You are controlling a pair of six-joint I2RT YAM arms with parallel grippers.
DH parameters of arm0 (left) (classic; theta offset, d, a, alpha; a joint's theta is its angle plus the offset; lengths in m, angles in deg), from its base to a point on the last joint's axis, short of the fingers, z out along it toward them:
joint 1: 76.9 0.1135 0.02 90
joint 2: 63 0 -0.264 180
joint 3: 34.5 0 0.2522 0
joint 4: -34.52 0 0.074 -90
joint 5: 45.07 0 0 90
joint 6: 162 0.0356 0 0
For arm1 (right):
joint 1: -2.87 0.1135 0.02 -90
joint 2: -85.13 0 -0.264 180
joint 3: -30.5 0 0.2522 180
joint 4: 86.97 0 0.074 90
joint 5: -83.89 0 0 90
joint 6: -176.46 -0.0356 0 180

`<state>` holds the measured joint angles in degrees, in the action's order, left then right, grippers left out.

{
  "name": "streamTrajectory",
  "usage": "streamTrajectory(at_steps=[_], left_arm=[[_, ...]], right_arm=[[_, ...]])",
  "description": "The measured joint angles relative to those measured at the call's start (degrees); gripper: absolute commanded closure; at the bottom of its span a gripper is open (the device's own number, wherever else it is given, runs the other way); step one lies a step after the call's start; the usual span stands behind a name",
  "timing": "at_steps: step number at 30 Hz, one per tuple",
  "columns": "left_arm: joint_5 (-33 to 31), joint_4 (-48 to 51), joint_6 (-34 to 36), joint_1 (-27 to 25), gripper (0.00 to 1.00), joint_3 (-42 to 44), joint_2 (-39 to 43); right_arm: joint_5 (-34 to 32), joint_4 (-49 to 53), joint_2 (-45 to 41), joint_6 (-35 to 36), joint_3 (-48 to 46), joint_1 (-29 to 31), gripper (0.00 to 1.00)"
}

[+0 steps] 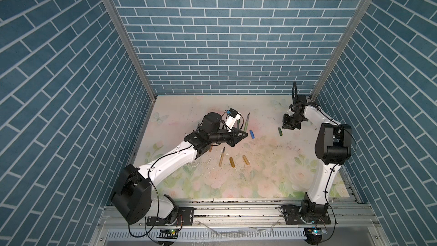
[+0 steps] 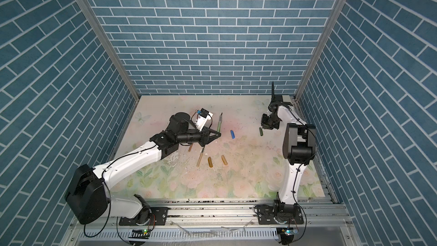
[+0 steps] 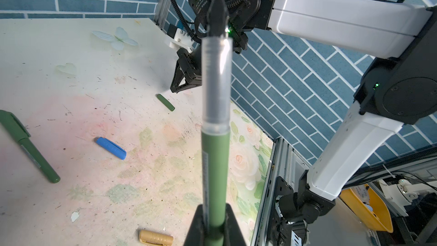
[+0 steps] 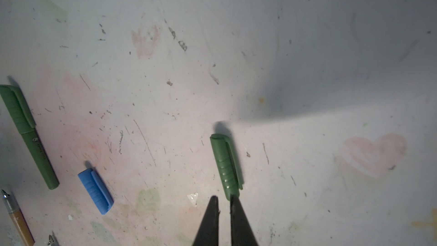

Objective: Insert the pens into the pen caps
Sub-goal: 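Lower the right gripper and grasp the green cap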

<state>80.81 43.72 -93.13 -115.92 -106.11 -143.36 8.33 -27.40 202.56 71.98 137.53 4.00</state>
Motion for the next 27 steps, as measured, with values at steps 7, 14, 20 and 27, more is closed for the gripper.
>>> streamTrajectory(at_steps=[7, 14, 20, 27], left_arm=[[1.22, 0.02, 0.59, -1.75, 1.0, -0.11, -1.51], [1.57, 0.42, 0.94, -2.19, 1.0, -0.66, -2.05], [1.68, 0.42, 1.18, -2.6, 1.0, -0.9, -2.05], [1.7, 0.42, 1.25, -3.04, 1.0, -0.96, -2.1]], right_arm=[[1.99, 0.11, 2.21, 1.29, 1.36, -0.66, 0.84], [2.36, 0.55, 4.57, 1.33, 1.88, -0.66, 0.83], [2.38, 0.72, 5.49, 1.33, 1.92, -0.66, 0.82], [2.38, 0.66, 5.66, 1.33, 1.92, -0.66, 0.82]])
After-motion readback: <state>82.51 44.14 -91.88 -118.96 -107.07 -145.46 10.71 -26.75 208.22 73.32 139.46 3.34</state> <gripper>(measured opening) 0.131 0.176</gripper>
